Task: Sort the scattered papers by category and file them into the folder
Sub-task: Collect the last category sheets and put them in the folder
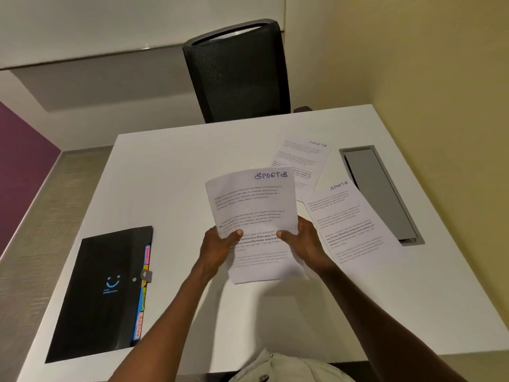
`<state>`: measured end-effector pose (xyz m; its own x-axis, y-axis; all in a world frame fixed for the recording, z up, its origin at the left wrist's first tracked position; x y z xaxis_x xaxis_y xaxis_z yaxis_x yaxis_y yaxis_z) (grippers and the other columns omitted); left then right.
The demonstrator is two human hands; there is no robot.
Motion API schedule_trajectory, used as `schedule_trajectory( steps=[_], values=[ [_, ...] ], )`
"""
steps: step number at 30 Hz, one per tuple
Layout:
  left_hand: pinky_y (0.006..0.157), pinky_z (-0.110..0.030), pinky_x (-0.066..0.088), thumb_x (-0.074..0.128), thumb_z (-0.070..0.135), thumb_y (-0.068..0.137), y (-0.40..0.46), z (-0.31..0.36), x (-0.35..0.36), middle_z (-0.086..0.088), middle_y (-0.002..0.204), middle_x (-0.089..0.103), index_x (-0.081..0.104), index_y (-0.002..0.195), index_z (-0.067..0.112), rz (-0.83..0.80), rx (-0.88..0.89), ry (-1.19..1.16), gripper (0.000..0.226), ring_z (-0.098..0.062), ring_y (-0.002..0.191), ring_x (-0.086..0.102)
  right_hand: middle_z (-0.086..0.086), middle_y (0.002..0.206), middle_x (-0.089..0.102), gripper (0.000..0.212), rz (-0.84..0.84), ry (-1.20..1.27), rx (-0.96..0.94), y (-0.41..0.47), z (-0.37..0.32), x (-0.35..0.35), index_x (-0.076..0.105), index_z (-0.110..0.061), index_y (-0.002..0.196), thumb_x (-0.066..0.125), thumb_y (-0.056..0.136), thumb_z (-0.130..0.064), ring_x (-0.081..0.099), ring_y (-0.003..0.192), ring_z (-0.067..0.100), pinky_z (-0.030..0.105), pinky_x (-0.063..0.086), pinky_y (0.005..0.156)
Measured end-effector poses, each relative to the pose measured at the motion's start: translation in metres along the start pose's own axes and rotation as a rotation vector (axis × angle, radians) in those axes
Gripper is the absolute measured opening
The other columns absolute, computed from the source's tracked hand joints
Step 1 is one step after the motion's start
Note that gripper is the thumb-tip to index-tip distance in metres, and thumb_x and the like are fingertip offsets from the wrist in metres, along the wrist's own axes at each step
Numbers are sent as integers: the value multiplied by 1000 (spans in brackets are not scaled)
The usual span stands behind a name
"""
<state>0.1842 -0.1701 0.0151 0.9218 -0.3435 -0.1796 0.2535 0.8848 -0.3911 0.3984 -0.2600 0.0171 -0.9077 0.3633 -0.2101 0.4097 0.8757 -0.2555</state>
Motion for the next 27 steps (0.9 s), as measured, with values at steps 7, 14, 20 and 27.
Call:
schedule_trajectory(
  steps=[7, 14, 20, 27],
  values=[
    [96, -43, 45, 72, 26, 90, 6, 23, 16, -8, 119, 68, 66, 126, 11, -302, -70, -157, 39, -28, 107, 64, -6, 116, 70, 50, -222, 182, 135, 7, 12, -22, 60, -17, 128, 75, 81, -7, 67, 105, 11, 33, 51, 96],
    [73, -37, 59, 66, 23, 93, -4, 25, 49, -8, 103, 75, 67, 118, 10, -191, -99, -198, 28, -30, 91, 71, -6, 76, 62, 22, -85, -134, 188, 17, 34, -61, 62, -20, 82, 62, 92, -39, 58, 63, 6, 20, 41, 60],
    [61, -25, 58, 59, 12, 98, -4, 20, 37, 0, 91, 77, 66, 113, 8, 35, -60, -206, 17, -15, 78, 74, 19, 159, 17, 73, -172, -947, 303, 8, 119, -106, 32, -3, 146, 40, 96, -56, 22, 144, 33, 46, 28, 113],
    [89, -41, 54, 58, 10, 99, -6, 2, 25, -8, 104, 72, 62, 122, 3, 175, -109, -226, 24, -26, 90, 69, 16, 100, 58, 32, 6, -1065, 34, -6, 116, -74, 62, -5, 96, 64, 81, -34, 59, 90, 32, 37, 50, 70]
  ],
)
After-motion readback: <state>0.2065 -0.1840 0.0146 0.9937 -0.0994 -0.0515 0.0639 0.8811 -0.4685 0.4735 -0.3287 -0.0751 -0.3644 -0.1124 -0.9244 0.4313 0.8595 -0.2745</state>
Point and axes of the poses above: each hand's wrist, its own y-axis towards the middle knuckle, its own x-axis out of the palm, z = x × y, the point moved 6 cm from there along y, towards the middle knuckle
